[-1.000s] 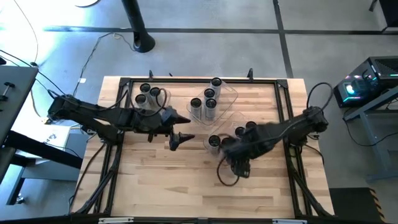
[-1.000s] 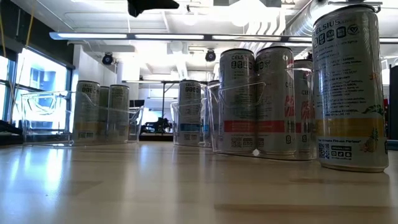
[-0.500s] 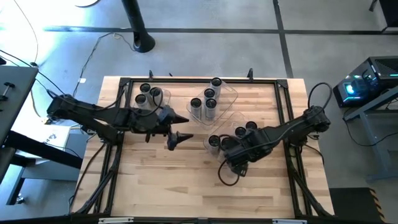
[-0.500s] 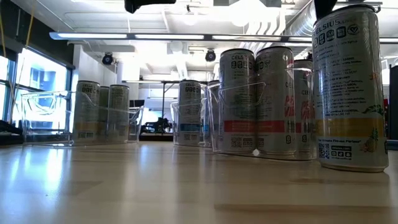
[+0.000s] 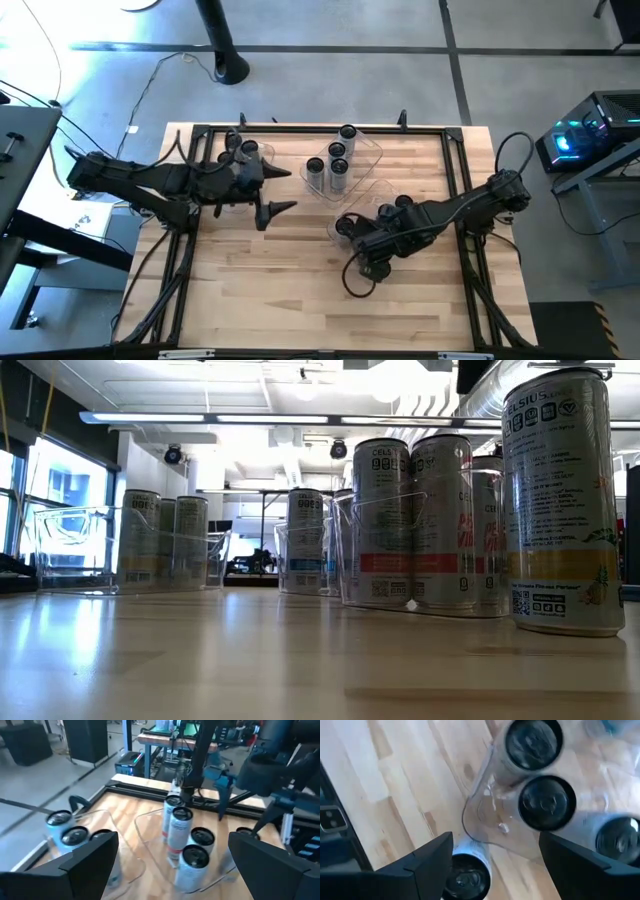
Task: Sort soda cans
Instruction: Put the white-yellow soda can into the top left transparent bin
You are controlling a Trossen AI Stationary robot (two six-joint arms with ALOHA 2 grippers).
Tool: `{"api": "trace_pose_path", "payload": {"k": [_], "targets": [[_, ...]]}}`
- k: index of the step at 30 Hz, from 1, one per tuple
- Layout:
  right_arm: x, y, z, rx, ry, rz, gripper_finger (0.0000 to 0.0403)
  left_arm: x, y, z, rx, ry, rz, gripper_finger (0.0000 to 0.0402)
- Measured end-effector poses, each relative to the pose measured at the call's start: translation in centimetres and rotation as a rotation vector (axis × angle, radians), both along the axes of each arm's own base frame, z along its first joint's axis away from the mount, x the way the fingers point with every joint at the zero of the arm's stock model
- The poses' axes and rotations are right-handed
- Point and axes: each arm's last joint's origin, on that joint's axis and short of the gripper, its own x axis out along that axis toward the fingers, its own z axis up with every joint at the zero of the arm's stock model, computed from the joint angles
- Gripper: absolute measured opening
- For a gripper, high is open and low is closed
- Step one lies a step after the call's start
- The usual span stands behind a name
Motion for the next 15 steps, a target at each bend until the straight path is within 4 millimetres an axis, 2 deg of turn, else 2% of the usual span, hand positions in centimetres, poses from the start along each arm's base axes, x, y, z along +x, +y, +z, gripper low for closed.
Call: {"api": "trace_pose_path", "payload": {"k": [4, 7, 15], "targets": [[0.2, -0.9, -0.1, 0.068, 0.020, -0.139, 0.0292, -1.0, 0.4, 0.4, 0.057, 0.018, -0.016, 0.0372], [0.5, -1.5, -0.1, 0.138, 0.040, -0.174, 0.0302, -1.5, 0.6, 0.4, 0.085, 0.040, -0.040, 0.0372], [0.4, -1.8, -0.1, 0.159, 0.059, -0.238, 0.0379, -1.9, 1.0, 0.2, 0.081, 0.081, -0.116, 0.0372]]}}
